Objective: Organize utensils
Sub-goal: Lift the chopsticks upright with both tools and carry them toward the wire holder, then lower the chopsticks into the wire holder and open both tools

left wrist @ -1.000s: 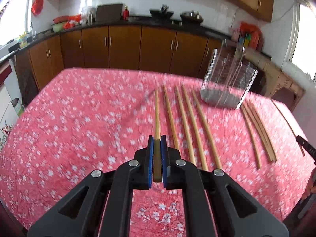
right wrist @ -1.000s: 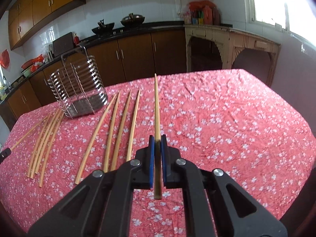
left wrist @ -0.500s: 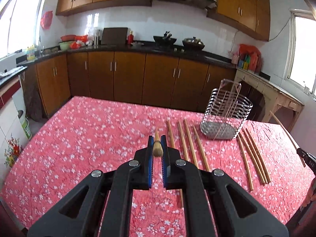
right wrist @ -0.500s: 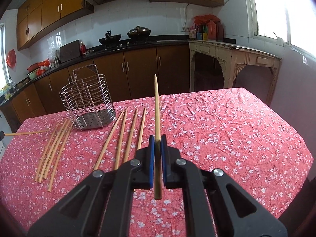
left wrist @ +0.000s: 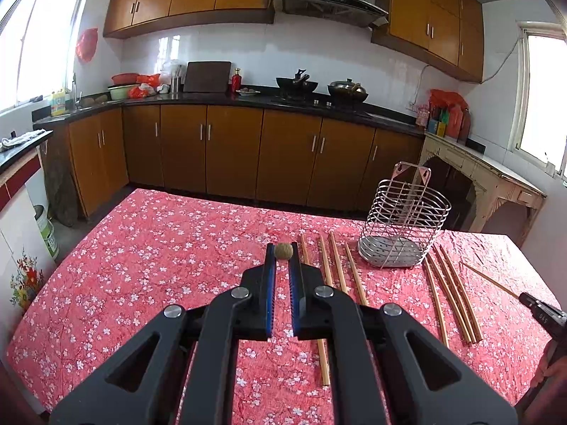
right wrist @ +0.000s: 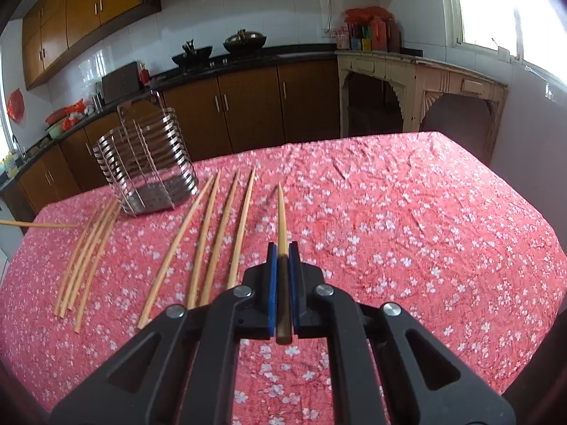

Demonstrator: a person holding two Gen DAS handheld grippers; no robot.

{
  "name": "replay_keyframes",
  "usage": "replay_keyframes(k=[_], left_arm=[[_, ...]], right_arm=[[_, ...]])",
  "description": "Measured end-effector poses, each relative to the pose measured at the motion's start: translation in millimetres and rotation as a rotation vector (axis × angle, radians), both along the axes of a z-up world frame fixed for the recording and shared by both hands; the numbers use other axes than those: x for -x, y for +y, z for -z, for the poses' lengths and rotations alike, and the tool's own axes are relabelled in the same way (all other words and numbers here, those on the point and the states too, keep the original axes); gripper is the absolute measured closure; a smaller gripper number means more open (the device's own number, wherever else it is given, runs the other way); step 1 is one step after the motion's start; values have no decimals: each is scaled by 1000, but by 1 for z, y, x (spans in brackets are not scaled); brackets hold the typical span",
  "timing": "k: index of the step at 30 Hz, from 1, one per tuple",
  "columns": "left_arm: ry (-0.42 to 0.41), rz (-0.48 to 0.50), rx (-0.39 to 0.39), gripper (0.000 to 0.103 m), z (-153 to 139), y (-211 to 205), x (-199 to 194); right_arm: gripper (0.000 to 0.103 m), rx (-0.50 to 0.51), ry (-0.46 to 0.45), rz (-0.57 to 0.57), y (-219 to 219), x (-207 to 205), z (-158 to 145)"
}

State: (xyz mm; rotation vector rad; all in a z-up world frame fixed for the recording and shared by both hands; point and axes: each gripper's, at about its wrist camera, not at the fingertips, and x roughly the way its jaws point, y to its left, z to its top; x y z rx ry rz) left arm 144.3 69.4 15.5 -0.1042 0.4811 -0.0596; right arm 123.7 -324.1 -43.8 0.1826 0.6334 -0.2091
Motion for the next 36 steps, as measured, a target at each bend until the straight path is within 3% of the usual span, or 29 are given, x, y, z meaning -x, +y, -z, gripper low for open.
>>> replay_keyframes(k=[12,26,32,36], left_arm=[[-74,-2,-16,96,-19,-3,-5],[-119,-8,-38,96,-32,-6,-19],[-190,-13,-61,96,-76,-6,-32],[-240,13,-41,96,-113,-16,-39]], right_arm=[[95,-4,-231,-1,-6,-3,-58],[96,38,-304,-2,-6,-19,-83],[96,45,-399,-44,-6,-32,-139],[96,-27,-457,-138,-4,-45,-188]])
